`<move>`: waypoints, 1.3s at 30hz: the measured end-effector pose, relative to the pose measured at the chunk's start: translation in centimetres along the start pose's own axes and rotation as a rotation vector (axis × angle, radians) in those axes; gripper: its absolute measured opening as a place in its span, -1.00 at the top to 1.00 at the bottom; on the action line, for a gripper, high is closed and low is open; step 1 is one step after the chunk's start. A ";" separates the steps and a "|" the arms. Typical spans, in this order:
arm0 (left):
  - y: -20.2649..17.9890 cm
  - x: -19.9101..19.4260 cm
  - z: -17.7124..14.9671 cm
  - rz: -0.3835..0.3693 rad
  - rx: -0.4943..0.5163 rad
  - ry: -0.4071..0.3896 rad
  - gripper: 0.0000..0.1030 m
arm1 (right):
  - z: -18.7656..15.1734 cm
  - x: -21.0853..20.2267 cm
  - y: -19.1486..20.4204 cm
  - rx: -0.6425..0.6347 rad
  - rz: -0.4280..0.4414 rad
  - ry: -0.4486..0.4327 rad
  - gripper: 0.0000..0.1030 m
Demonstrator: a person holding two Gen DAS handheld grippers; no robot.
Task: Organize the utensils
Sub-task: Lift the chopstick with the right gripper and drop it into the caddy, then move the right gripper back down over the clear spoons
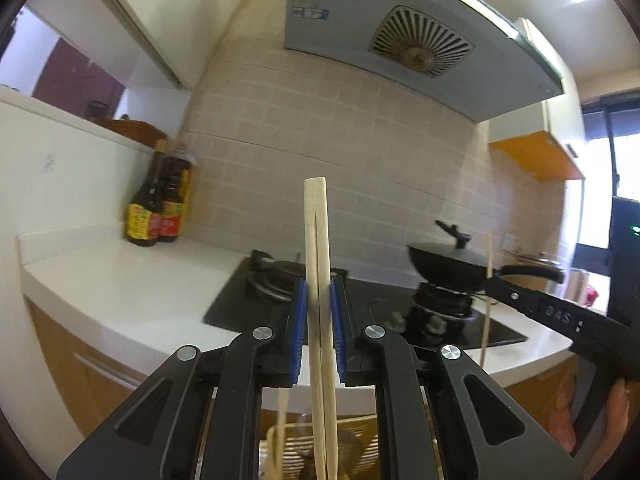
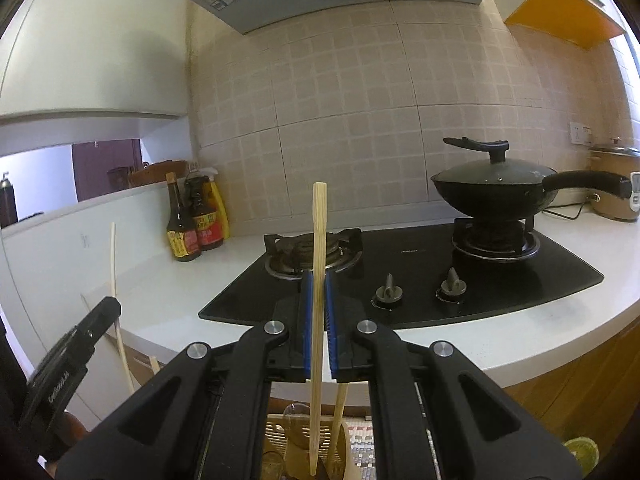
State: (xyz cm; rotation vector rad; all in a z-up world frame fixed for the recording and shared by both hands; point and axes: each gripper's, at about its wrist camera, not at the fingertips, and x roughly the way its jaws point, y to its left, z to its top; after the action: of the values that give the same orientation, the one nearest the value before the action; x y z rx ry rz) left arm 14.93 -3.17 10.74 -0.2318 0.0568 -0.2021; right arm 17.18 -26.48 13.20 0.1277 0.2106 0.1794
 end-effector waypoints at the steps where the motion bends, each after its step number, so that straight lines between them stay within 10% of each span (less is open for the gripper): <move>1: 0.1 0.0 -0.2 0.004 -0.002 0.000 0.80 | -0.4 0.1 0.0 -0.006 0.001 -0.001 0.91; 12: 1.3 -0.9 -1.4 -0.039 -0.021 0.046 0.51 | -2.9 -1.7 0.5 -0.049 0.019 0.033 0.83; 19: 2.1 -4.0 -0.8 -0.082 -0.025 0.089 0.10 | -4.0 -6.2 0.7 -0.029 0.038 0.084 0.01; 29: 2.1 -9.7 0.5 -0.105 -0.027 0.168 0.09 | -6.3 -11.0 4.2 -0.085 0.031 0.268 0.00; 39: 0.4 -10.4 -7.2 -0.137 0.085 0.552 0.09 | -15.1 -9.8 5.3 -0.034 0.020 0.643 0.01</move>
State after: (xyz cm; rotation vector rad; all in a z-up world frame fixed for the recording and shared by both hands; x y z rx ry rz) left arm 4.27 -2.24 4.00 -0.0897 0.5799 -0.4003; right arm 3.57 -21.57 1.21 0.0341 0.8467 0.2400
